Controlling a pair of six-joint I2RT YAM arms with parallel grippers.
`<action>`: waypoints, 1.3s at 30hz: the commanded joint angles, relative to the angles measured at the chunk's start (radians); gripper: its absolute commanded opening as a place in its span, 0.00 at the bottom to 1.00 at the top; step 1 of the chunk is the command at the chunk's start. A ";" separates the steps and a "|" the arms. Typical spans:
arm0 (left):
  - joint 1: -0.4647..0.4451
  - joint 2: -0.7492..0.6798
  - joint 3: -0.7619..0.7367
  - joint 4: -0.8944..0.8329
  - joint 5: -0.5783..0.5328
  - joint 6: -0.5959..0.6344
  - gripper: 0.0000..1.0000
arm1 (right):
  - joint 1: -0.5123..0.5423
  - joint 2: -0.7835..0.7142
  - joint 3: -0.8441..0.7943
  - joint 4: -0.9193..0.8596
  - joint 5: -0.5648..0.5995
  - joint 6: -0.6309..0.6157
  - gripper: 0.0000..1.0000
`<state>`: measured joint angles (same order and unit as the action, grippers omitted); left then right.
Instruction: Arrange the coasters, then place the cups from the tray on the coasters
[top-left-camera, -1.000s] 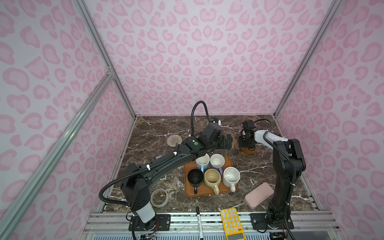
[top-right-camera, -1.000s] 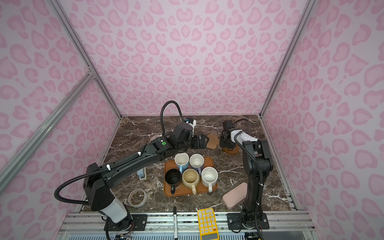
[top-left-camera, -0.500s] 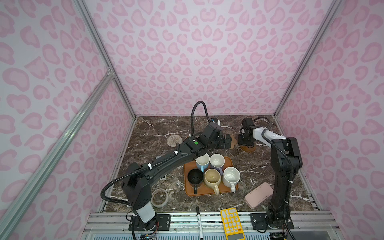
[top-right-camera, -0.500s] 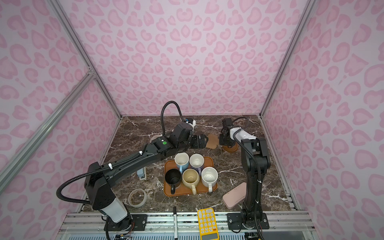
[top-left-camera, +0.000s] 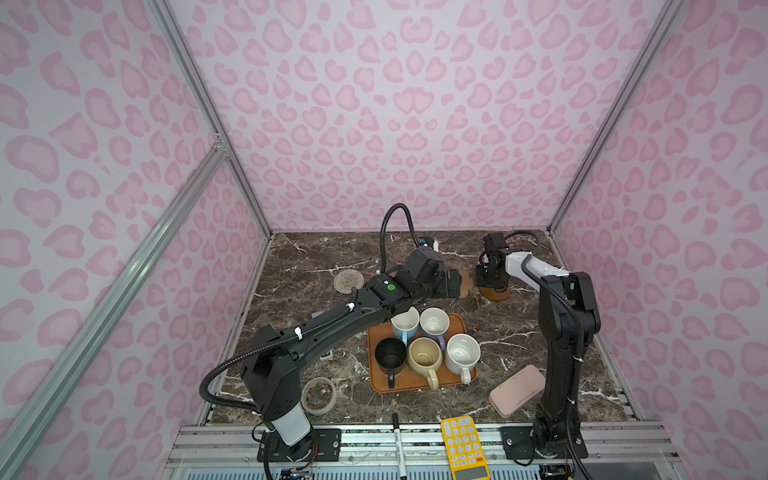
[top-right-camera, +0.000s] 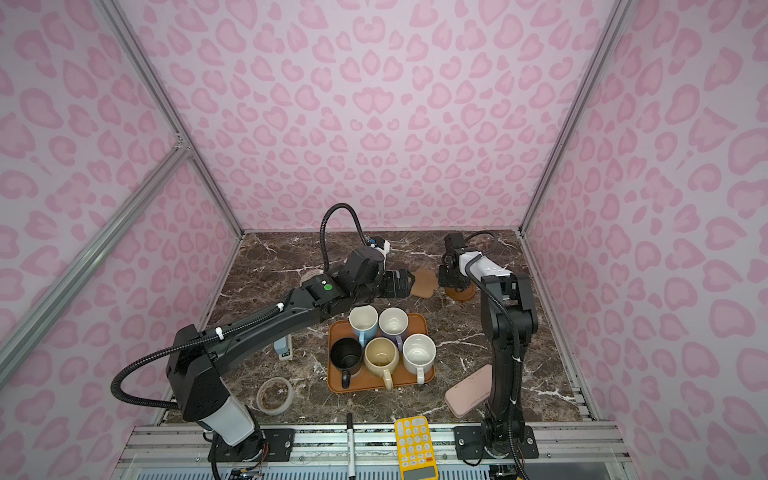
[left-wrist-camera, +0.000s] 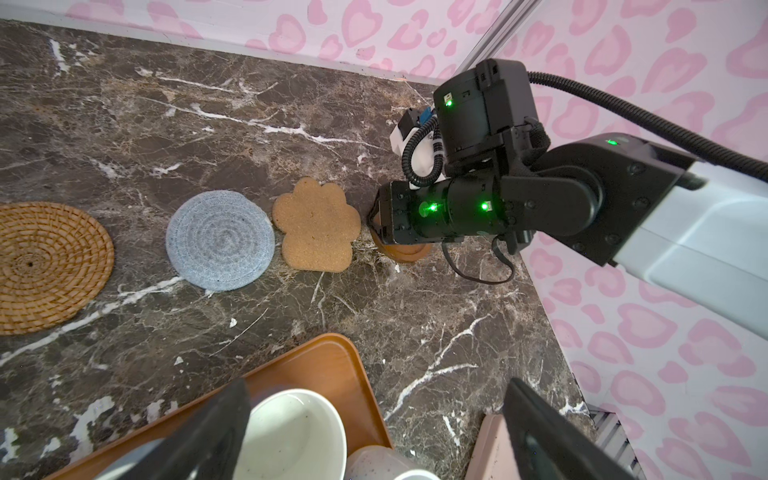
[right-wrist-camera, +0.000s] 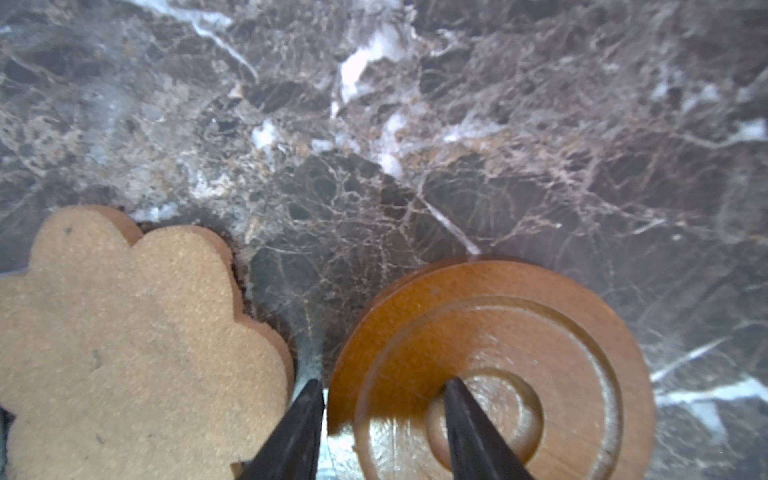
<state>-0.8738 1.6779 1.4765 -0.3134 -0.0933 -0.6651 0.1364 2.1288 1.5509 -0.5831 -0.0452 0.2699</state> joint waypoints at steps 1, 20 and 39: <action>0.001 -0.017 -0.007 0.021 -0.014 -0.001 0.97 | 0.001 0.016 -0.009 -0.027 -0.019 -0.001 0.52; 0.016 -0.335 -0.215 0.049 -0.154 0.036 0.97 | 0.070 -0.453 -0.146 -0.106 0.019 -0.036 0.88; 0.079 -0.534 -0.329 -0.265 -0.048 -0.053 0.98 | 0.176 -1.089 -0.617 0.241 -0.335 -0.043 0.98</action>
<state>-0.7959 1.1240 1.1286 -0.4641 -0.1699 -0.6598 0.2962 1.0367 0.9215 -0.3367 -0.2867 0.2279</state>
